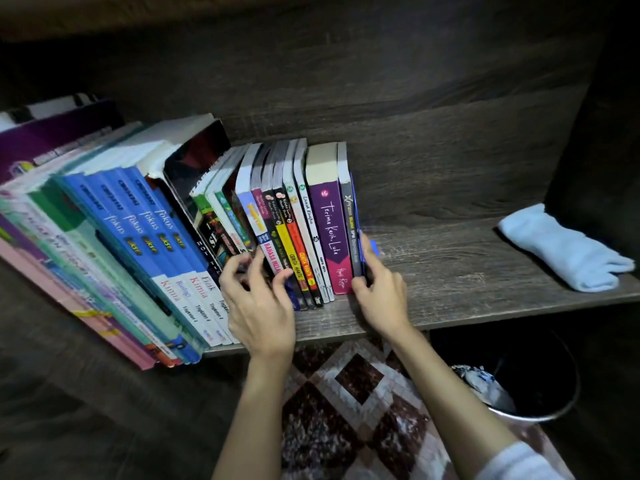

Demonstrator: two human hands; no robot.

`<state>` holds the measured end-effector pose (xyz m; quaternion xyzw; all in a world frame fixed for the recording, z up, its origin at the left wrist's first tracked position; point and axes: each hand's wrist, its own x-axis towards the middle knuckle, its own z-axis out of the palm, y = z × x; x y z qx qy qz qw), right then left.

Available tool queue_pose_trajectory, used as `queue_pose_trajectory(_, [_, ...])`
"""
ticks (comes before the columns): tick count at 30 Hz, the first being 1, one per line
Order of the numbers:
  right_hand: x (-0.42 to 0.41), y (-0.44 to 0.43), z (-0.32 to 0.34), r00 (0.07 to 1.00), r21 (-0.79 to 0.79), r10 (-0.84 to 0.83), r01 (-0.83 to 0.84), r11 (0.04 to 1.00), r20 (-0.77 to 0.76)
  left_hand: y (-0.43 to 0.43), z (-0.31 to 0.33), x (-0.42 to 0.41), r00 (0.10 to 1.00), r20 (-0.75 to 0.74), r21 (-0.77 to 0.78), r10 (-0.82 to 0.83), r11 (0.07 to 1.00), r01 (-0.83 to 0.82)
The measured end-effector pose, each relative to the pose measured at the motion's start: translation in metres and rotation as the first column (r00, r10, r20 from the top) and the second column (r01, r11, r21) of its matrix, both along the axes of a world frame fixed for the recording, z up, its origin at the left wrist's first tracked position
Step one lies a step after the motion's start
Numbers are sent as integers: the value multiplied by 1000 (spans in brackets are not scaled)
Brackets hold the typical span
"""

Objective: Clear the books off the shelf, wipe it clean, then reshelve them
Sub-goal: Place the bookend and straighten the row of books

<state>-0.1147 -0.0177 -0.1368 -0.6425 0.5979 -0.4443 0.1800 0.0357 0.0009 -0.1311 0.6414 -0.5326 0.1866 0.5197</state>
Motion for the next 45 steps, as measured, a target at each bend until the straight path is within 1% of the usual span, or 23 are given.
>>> queue_pose_trajectory(2, [1,2,1,999,16,2,-2,1000,-32,-1,-1,-4,998,-55,-36,-20,999,18])
queue_pose_trajectory(5, [-2,2,-1,997,42,42,-40,998,-66,-2,-7,-8,998,25,-72,-51,996,53])
queue_pose_trajectory(7, [-3,4,-4,994,71,98,-95,993,-39,-2,-12,-12,996,17,-78,-84,993,85])
queue_pose_trajectory(8, [-2,8,-5,994,59,104,-102,993,-30,-1,-14,-13,994,-4,-77,-109,991,108])
queue_pose_trajectory(9, [-1,12,-6,997,-8,67,-68,998,-29,0,-15,-14,990,-24,-73,-138,988,136])
queue_pose_trajectory(10, [1,15,-5,1000,-121,-2,1,993,-14,1,-16,-14,986,-35,-66,-164,985,162])
queue_pose_trajectory(11, [4,19,-5,996,-266,-80,84,960,25,2,-16,-13,982,-35,-54,-187,981,185])
queue_pose_trajectory(12, [6,20,-5,989,-394,-135,151,907,67,3,-17,-11,979,-29,-37,-203,979,202])
queue_pose_trajectory(13, [9,21,-5,984,-451,-151,176,875,91,3,-18,-10,976,-26,-12,-216,976,216])
queue_pose_trajectory(14, [12,22,-6,987,-457,-134,159,875,88,4,-19,-8,973,-26,14,-229,973,229])
queue_pose_trajectory(15, [15,22,-8,993,-422,-97,114,899,60,4,-20,-7,970,-32,39,-242,969,243])
queue_pose_trajectory(16, [18,21,-12,998,-352,-63,68,934,28,5,-21,-6,966,-38,57,-255,965,257])
queue_pose_trajectory(18, [25,23,-18,999,-162,-19,14,987,-28,6,-21,-5,960,-52,67,-276,958,279])
queue_pose_trajectory(19, [27,24,-19,999,-80,-3,-2,997,-53,7,-20,-6,957,-65,70,-284,955,288])
queue_pose_trajectory(20, [30,23,-19,998,-29,7,-9,1000,-65,7,-18,-7,954,-83,70,-289,953,295])
queue_pose_trajectory(22, [34,23,-18,997,6,6,-6,1000,-71,8,-16,-12,944,-120,42,-308,948,315])
queue_pose_trajectory(27, [45,18,-18,999,-25,-27,26,999,-44,0,-22,-12,923,-208,-8,-325,944,330])
queue_pose_trajectory(34, [44,8,-18,996,-86,-32,25,996,-84,-7,-30,-4,929,-80,-69,-362,931,357])
queue_pose_trajectory(37, [45,7,-21,989,-101,-30,15,995,-147,-6,-32,-2,910,-64,-90,-410,910,404])
queue_pose_trajectory(40, [45,9,-22,990,-83,-10,-2,997,-144,-4,-33,-2,905,-67,-72,-421,906,416])
queue_pose_trajectory(41, [46,10,-21,989,-100,-15,0,995,-144,-4,-34,-2,909,-71,-61,-410,912,406])
queue_pose_trajectory(43, [43,13,-23,989,-203,-56,26,979,-139,-4,-37,-6,927,-60,-51,-371,928,369])
queue_pose_trajectory(45, [38,17,-23,991,-265,-109,84,961,-78,-6,-39,-11,941,-52,-51,-335,942,332])
